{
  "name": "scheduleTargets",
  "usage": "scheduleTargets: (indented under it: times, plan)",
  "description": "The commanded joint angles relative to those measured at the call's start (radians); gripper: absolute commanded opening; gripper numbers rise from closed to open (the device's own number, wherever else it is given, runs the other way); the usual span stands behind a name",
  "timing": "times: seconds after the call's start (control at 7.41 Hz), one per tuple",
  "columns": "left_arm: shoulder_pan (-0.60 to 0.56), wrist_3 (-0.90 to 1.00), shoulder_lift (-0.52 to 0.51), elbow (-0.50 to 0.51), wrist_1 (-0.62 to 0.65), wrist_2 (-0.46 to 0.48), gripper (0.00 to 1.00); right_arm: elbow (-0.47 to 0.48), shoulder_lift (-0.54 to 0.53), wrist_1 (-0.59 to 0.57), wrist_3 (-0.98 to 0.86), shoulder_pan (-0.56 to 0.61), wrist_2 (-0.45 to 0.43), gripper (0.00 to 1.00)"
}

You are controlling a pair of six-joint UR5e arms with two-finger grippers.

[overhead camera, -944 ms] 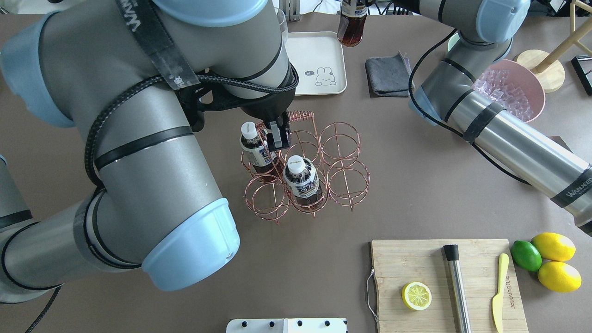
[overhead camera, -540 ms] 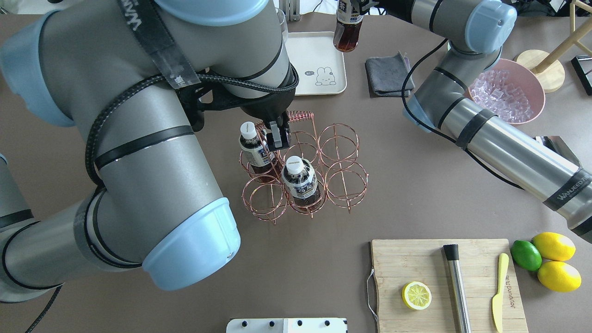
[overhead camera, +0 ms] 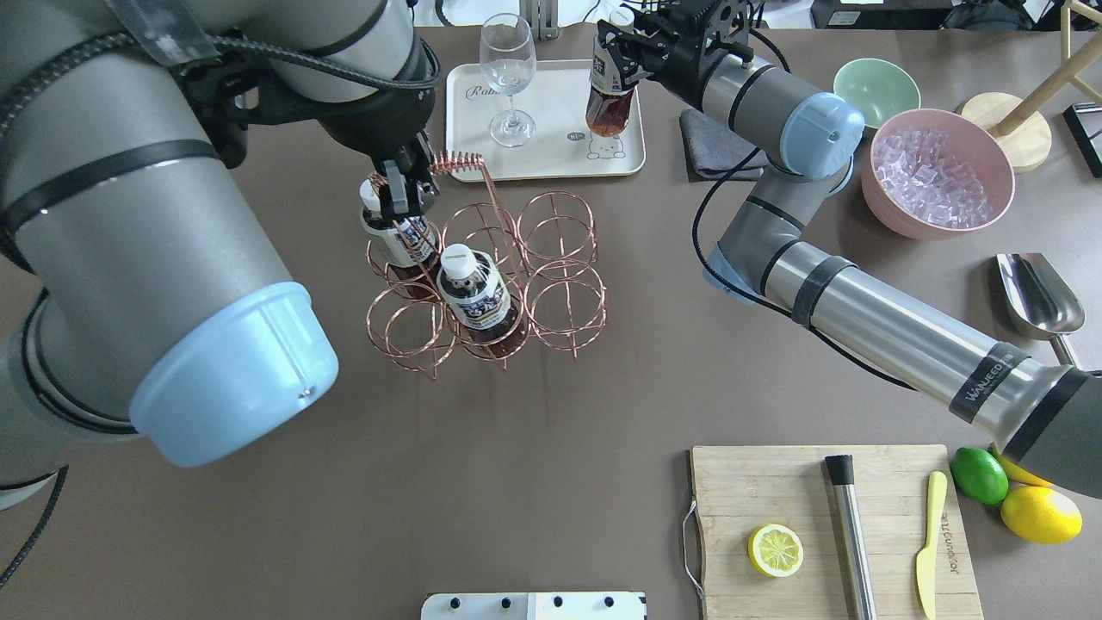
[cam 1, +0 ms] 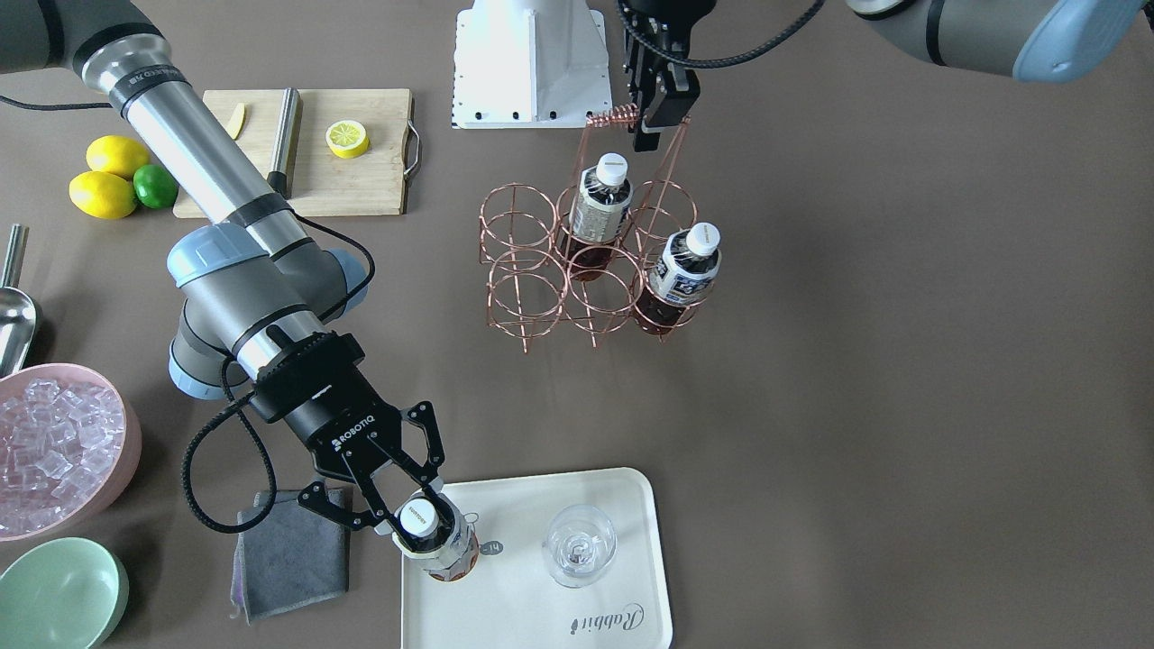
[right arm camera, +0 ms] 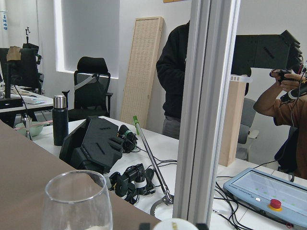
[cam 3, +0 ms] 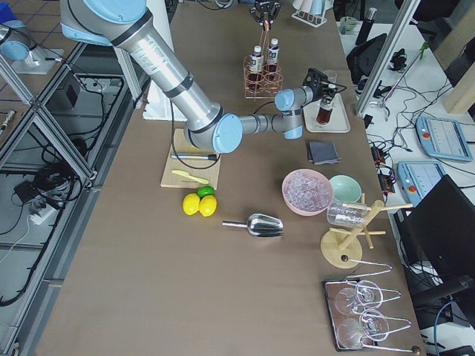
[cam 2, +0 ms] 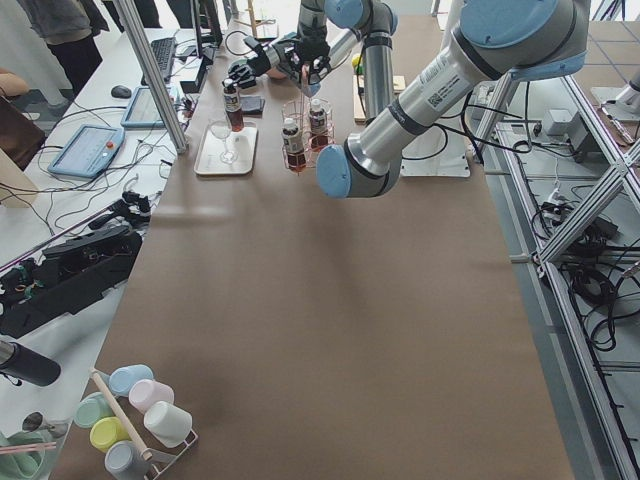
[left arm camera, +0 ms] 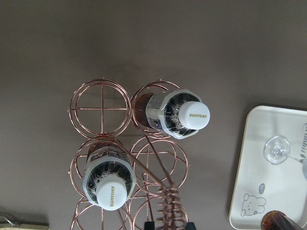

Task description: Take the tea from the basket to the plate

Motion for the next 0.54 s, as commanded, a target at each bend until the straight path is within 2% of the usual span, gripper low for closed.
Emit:
scheduleTargets:
  times: [0.0,0.13,0.27,0.4]
  plan:
    - [-0.123,0.230,0.126,-0.014,0.001,-0.085,0.00,-0.030,0.002,0.053,-0.009,-0.030,-0.069,0.00]
    - [-0.192,0.323,0.185,-0.008,-0.025,-0.095,0.00,-0.033,0.001,0.067,-0.032,-0.041,-0.077,0.00]
    - [-0.285,0.410,0.248,0.010,-0.052,-0.143,0.00,-0.039,0.001,0.078,-0.035,-0.047,-0.081,0.00]
    - [-0.379,0.523,0.273,0.076,-0.076,-0.194,0.00,-0.045,0.001,0.081,-0.035,-0.051,-0.086,0.00]
